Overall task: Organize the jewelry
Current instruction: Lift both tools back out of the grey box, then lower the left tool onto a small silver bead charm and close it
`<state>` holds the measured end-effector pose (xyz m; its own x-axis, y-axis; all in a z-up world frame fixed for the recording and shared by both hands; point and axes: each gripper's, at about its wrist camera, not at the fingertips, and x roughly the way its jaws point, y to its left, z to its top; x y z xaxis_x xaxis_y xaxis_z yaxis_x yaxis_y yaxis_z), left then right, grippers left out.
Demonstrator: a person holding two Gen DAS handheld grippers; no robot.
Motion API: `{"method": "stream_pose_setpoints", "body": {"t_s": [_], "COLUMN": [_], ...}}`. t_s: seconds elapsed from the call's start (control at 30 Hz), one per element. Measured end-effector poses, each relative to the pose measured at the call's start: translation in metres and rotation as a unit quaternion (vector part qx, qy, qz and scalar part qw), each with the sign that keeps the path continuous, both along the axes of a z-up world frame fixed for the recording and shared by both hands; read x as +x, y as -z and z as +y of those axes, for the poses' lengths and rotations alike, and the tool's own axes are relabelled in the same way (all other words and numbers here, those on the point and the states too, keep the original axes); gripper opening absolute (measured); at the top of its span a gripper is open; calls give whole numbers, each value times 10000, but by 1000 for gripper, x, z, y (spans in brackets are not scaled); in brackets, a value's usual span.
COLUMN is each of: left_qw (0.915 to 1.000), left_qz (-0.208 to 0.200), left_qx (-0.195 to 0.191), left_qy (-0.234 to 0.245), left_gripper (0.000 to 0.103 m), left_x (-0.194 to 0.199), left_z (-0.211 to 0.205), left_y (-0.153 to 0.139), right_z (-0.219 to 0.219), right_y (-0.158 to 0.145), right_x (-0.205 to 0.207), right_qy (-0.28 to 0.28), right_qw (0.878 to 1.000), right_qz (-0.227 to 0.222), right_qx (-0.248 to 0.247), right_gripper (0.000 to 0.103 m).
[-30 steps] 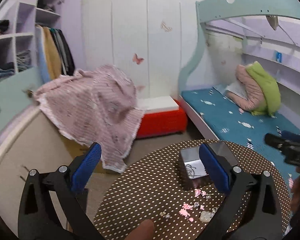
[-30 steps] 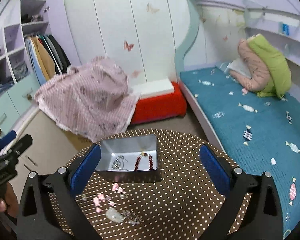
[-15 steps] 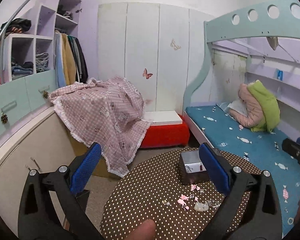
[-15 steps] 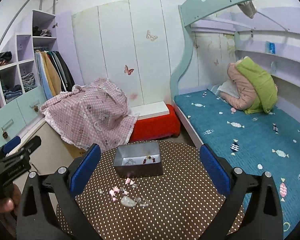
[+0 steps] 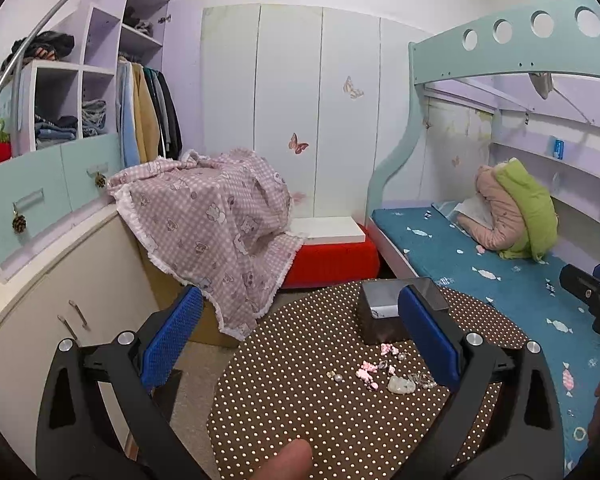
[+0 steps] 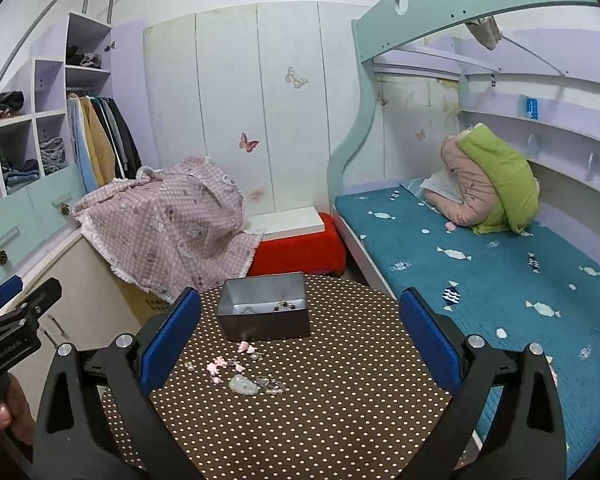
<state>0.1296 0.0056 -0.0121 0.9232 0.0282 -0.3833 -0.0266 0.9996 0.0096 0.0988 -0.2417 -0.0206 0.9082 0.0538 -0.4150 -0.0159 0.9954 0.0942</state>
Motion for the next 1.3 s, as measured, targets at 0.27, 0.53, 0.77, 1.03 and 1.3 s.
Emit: {"method": "stream_pose_setpoints", "body": {"t_s": [0.27, 0.53, 0.77, 1.03, 1.3], "left_qw": [9998, 9997, 9982, 9911, 9786], "left_qz": [165, 246, 598, 1301, 1986], "left_qx": [-65, -39, 34, 142, 289], "left_qy": [38, 31, 90, 235, 456], "left_gripper": [98, 98, 98, 98, 98], "left_x": [5, 15, 38, 77, 121], "left_z": [5, 8, 9, 5, -6], "left_y": [14, 22, 49, 108, 171], "right_z": [3, 4, -1, -7, -8], "right_y": [4, 8, 24, 54, 80], "right_x": [2, 8, 20, 39, 56], "right_qy": [-3, 9, 68, 42, -15], "right_qw": [9999, 9999, 9990, 9957, 9915], "right_qz": [87, 150, 430, 917, 1302], "right_qx": [-54, -67, -65, -72, -47], "right_gripper": [95, 95, 95, 95, 95]}}
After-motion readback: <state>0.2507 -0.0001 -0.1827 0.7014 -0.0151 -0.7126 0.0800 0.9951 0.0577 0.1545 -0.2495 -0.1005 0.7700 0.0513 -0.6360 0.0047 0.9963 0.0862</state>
